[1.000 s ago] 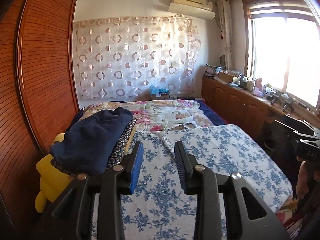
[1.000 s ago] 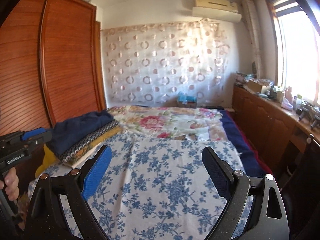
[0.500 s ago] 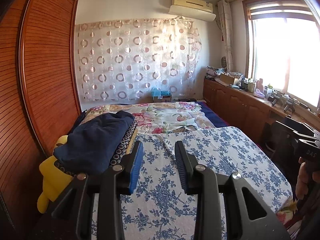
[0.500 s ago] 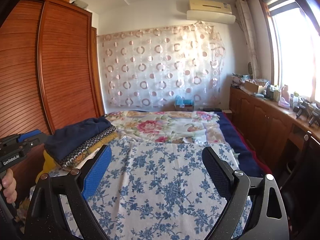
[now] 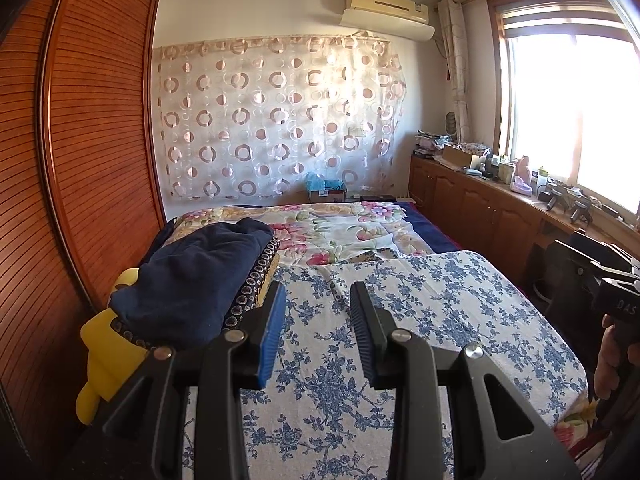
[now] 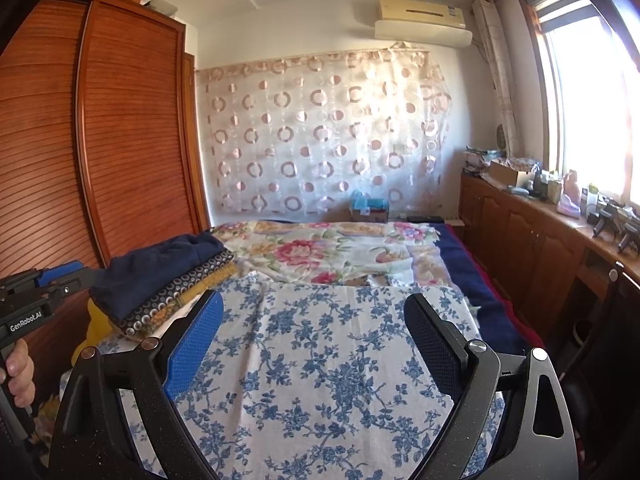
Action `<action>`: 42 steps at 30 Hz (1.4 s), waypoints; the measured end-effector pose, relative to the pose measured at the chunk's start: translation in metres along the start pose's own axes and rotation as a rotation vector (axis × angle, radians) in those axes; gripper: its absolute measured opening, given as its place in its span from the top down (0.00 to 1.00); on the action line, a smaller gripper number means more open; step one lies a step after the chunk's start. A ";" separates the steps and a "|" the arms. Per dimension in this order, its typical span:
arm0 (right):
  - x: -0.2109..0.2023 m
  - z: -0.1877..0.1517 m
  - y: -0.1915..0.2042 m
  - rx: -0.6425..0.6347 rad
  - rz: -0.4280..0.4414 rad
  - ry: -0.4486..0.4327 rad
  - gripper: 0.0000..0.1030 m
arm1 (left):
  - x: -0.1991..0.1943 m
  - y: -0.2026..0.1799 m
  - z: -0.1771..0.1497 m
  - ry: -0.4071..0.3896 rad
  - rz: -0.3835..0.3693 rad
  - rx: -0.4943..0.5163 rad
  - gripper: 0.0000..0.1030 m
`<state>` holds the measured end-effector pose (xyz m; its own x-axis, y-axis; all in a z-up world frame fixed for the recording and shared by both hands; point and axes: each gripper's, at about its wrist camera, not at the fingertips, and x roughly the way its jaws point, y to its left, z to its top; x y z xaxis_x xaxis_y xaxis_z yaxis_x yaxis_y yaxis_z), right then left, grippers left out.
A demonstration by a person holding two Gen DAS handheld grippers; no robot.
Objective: Fold small clothes
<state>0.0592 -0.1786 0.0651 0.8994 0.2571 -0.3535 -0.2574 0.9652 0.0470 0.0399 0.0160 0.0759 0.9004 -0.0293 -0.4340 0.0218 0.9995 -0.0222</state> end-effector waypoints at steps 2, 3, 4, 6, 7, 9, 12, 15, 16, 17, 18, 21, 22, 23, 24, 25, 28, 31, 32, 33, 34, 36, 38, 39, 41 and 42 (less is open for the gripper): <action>0.000 0.000 0.001 0.000 0.001 0.001 0.09 | 0.000 0.000 0.000 0.000 0.001 0.001 0.68; 0.001 0.000 0.003 0.000 0.002 0.002 0.09 | -0.001 0.001 0.000 0.000 0.001 0.002 0.68; 0.001 0.000 0.003 0.000 0.000 0.001 0.09 | 0.000 0.000 0.000 -0.001 0.001 0.001 0.68; 0.001 0.000 0.003 0.000 0.002 0.002 0.09 | 0.000 0.001 0.000 -0.001 0.000 0.001 0.68; 0.001 0.000 0.003 0.000 0.001 0.001 0.09 | 0.000 0.000 0.000 -0.001 0.000 0.001 0.68; 0.003 0.000 0.004 -0.002 -0.004 0.002 0.09 | 0.000 0.002 0.000 -0.001 -0.001 0.002 0.68; 0.005 0.000 0.008 -0.001 -0.005 0.004 0.09 | 0.000 0.001 0.000 -0.001 0.000 0.001 0.68; 0.005 0.000 0.008 -0.001 -0.006 0.004 0.09 | 0.000 0.001 0.000 -0.002 0.000 0.003 0.68; 0.005 0.000 0.008 0.000 -0.004 0.004 0.09 | 0.000 0.000 0.000 -0.002 0.001 0.003 0.68; 0.005 0.000 0.008 -0.001 -0.005 0.003 0.09 | 0.000 0.001 0.000 -0.002 0.000 0.004 0.68; 0.005 -0.001 0.008 0.000 -0.005 0.003 0.09 | 0.000 0.001 0.000 -0.001 0.000 0.004 0.68; 0.006 -0.001 0.008 0.001 -0.003 0.005 0.09 | 0.000 0.001 -0.001 0.000 0.001 0.000 0.68; 0.006 -0.001 0.008 0.001 -0.002 0.004 0.09 | 0.000 0.000 -0.001 0.000 0.002 0.002 0.68; 0.006 -0.001 0.008 0.000 -0.003 0.005 0.09 | 0.000 0.000 -0.001 0.000 0.001 0.002 0.68; 0.006 -0.001 0.008 0.000 -0.003 0.005 0.09 | 0.000 0.001 0.000 0.002 0.001 0.000 0.68; 0.006 -0.001 0.007 0.000 -0.003 0.005 0.09 | 0.001 0.001 -0.001 0.003 0.001 0.000 0.68; 0.006 -0.001 0.008 0.000 -0.004 0.005 0.09 | 0.001 0.000 0.000 0.003 0.002 0.002 0.68; 0.005 -0.001 0.008 0.000 -0.003 0.005 0.09 | 0.001 0.001 0.000 0.002 0.001 0.003 0.67; 0.005 -0.001 0.008 0.000 -0.004 0.004 0.09 | 0.001 0.001 0.000 0.003 0.001 0.002 0.67; 0.005 -0.001 0.007 0.000 -0.004 0.005 0.09 | 0.001 0.001 0.000 0.003 0.002 0.002 0.67; 0.005 -0.001 0.007 0.001 -0.003 0.005 0.09 | 0.001 0.000 0.000 0.003 0.002 0.001 0.67; 0.005 -0.001 0.007 0.000 -0.003 0.005 0.09 | 0.001 0.001 -0.001 0.005 0.002 0.001 0.67; 0.005 -0.001 0.007 0.001 -0.003 0.005 0.09 | 0.002 0.001 -0.002 0.006 0.001 0.002 0.67; 0.006 -0.001 0.007 0.002 -0.002 0.006 0.09 | 0.002 0.000 -0.002 0.006 0.001 0.002 0.67; 0.006 -0.001 0.008 0.002 -0.002 0.007 0.09 | 0.002 0.000 -0.002 0.006 0.001 0.003 0.67; 0.006 -0.001 0.008 0.002 -0.001 0.007 0.09 | 0.003 0.001 -0.002 0.006 0.001 0.003 0.67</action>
<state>0.0621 -0.1696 0.0622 0.8971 0.2558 -0.3601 -0.2560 0.9655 0.0481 0.0413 0.0165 0.0731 0.8977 -0.0281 -0.4397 0.0221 0.9996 -0.0188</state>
